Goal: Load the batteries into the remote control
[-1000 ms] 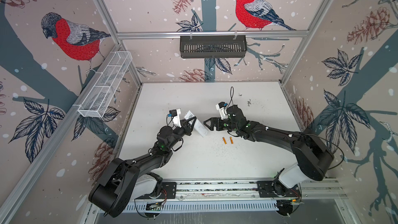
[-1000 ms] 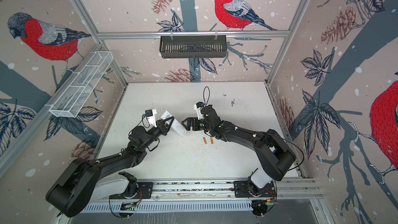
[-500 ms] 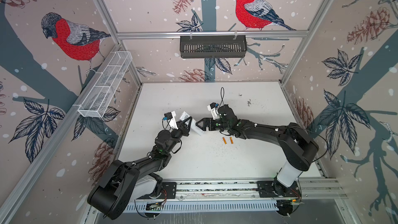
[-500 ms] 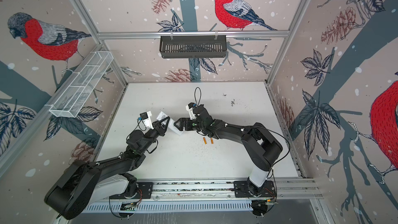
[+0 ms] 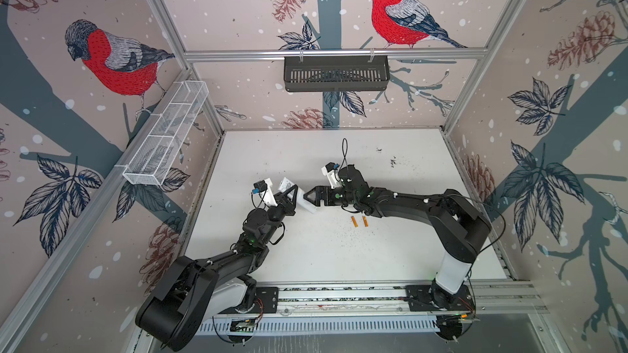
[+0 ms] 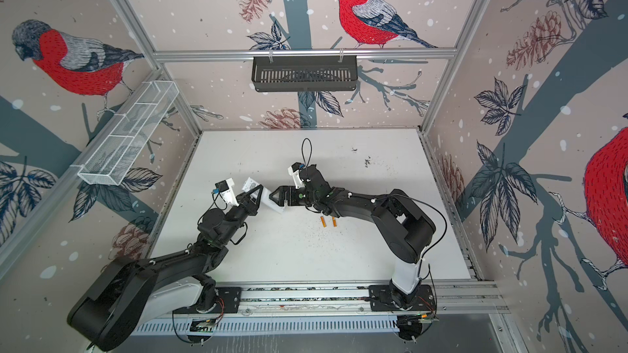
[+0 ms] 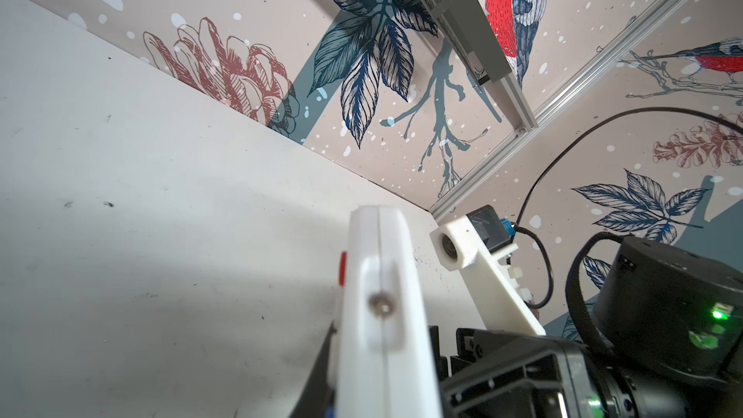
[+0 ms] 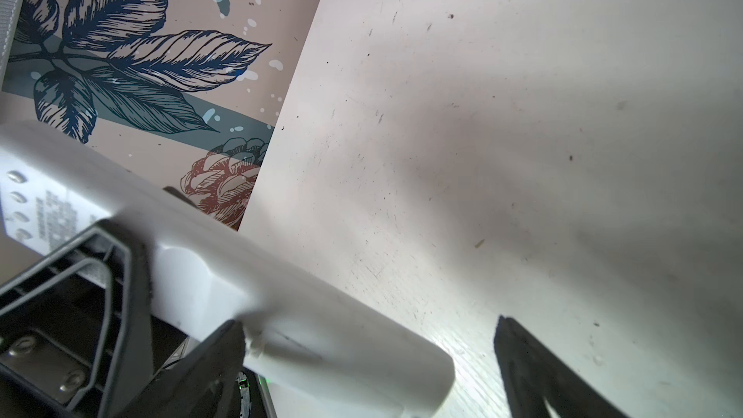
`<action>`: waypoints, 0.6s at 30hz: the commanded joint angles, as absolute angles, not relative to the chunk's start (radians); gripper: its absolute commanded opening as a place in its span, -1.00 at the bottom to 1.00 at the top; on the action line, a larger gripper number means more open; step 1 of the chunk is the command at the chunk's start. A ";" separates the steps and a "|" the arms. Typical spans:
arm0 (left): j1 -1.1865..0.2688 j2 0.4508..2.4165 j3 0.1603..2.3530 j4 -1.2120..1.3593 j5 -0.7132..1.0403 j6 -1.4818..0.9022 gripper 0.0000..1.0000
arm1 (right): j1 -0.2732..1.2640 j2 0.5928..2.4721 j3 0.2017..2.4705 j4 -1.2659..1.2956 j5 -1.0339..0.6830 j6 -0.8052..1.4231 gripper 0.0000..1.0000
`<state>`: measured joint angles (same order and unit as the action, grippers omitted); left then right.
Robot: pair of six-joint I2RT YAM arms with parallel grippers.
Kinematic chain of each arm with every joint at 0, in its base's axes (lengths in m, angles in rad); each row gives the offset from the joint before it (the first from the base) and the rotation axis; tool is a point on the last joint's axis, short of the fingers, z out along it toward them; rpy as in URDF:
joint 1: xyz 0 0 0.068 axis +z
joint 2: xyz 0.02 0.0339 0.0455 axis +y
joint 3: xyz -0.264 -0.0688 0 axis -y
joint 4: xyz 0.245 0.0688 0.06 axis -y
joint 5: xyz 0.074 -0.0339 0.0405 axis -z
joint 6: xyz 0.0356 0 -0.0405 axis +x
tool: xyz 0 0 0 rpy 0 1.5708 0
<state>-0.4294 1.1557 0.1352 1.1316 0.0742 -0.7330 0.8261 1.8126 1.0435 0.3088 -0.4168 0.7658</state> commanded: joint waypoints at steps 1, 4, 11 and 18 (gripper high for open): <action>-0.433 1.153 0.137 1.323 0.146 -0.771 -1.00 | 0.834 1.843 1.060 0.293 -0.399 0.797 0.97; -0.433 1.150 0.135 1.333 0.144 -0.766 -1.00 | 0.836 1.867 1.079 0.249 -0.374 0.803 0.97; -0.432 1.137 0.121 1.360 0.138 -0.762 -1.00 | 0.838 1.901 1.093 0.143 -0.286 0.785 0.97; -0.433 1.132 0.110 1.365 0.138 -0.728 -1.00 | 0.841 1.907 1.106 0.079 -0.230 0.749 0.97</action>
<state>-0.4278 1.1412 0.1024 1.0885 0.0006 -0.6975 0.8356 1.8938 1.0992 0.1974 -0.3267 0.7807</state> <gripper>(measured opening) 0.202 0.985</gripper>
